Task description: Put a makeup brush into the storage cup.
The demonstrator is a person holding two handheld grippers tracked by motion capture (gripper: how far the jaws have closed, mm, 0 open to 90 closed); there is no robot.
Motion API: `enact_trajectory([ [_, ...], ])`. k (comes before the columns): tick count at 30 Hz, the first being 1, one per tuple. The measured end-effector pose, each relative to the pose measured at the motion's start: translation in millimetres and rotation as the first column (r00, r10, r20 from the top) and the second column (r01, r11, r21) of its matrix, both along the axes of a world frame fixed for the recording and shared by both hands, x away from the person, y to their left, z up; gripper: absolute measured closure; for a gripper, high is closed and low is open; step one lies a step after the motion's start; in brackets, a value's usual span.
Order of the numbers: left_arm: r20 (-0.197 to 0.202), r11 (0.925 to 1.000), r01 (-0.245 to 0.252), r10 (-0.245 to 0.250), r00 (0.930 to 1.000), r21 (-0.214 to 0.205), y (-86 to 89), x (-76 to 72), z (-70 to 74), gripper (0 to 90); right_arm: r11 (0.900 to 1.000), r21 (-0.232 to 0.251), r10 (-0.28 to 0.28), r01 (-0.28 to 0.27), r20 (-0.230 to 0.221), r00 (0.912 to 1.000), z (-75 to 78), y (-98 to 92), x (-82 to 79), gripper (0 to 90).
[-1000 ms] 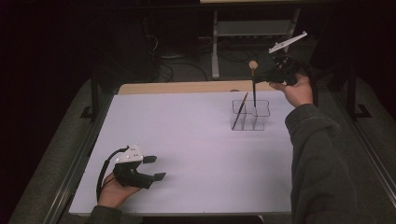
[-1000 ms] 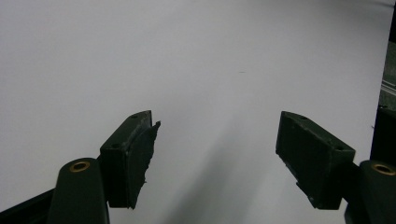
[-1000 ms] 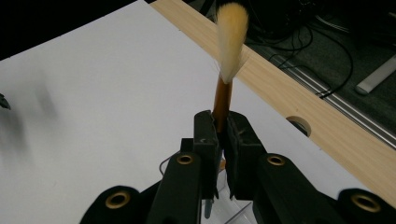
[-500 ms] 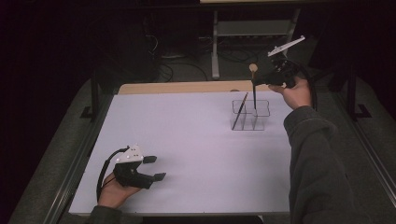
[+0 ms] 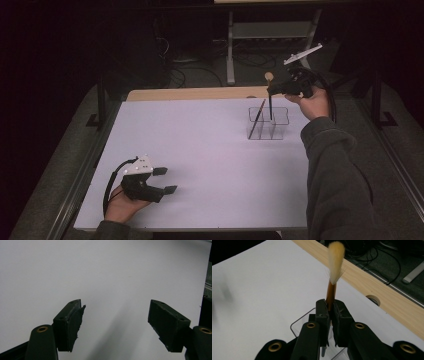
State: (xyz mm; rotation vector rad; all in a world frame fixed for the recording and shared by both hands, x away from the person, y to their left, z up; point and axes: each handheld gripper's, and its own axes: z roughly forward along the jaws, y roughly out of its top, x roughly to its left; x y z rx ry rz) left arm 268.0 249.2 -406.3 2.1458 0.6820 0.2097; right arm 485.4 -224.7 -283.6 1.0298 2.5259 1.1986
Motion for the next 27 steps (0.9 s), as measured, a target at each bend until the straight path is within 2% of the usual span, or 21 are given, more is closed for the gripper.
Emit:
enact_trajectory([
  [4,-0.002,1.0000,0.000,0.000,1.0000,-0.003,-0.5,0.0,-0.2,27.1,0.9999,0.002,-0.013,0.013,-0.009,0.9999,-2.4,-0.5,-0.8,82.8],
  [10,-0.002,1.0000,0.000,0.000,1.0000,0.000,-0.3,0.3,-0.7,26.9,0.9998,0.008,-0.019,0.019,-0.005,0.9998,-4.8,-1.0,-1.8,82.8],
  [11,-0.003,1.0000,0.000,0.000,1.0000,-0.001,-0.3,0.2,-0.7,26.9,0.9999,0.005,-0.013,0.013,0.007,0.9999,-6.0,-1.7,-1.3,82.8],
  [13,-0.002,1.0000,-0.002,0.002,1.0000,0.000,-0.1,0.1,-0.5,27.0,0.9997,0.012,-0.023,0.023,-0.009,0.9997,-6.7,-1.2,-2.3,82.8],
  [18,0.001,1.0000,-0.002,0.002,1.0000,0.000,0.3,0.3,-0.1,26.9,0.9996,0.008,-0.026,0.026,-0.014,0.9996,-11.6,-1.2,-2.9,82.8],
  [20,-0.002,1.0000,-0.002,0.002,1.0000,0.001,-0.2,0.2,-0.5,26.9,0.9998,0.009,-0.016,0.016,-0.003,0.9999,-13.9,-2.0,-2.3,82.8],
  [21,-0.002,1.0000,-0.002,0.002,1.0000,0.000,-0.4,0.1,-0.6,26.9,0.9996,0.014,-0.024,0.024,-0.016,0.9996,-14.1,-0.9,-3.0,82.8],
  [27,-0.001,1.0000,0.000,0.000,1.0000,0.006,0.5,0.5,-0.5,26.9,0.9997,0.014,-0.020,0.020,-0.020,0.9996,-18.6,-0.6,-3.1,82.8],
])
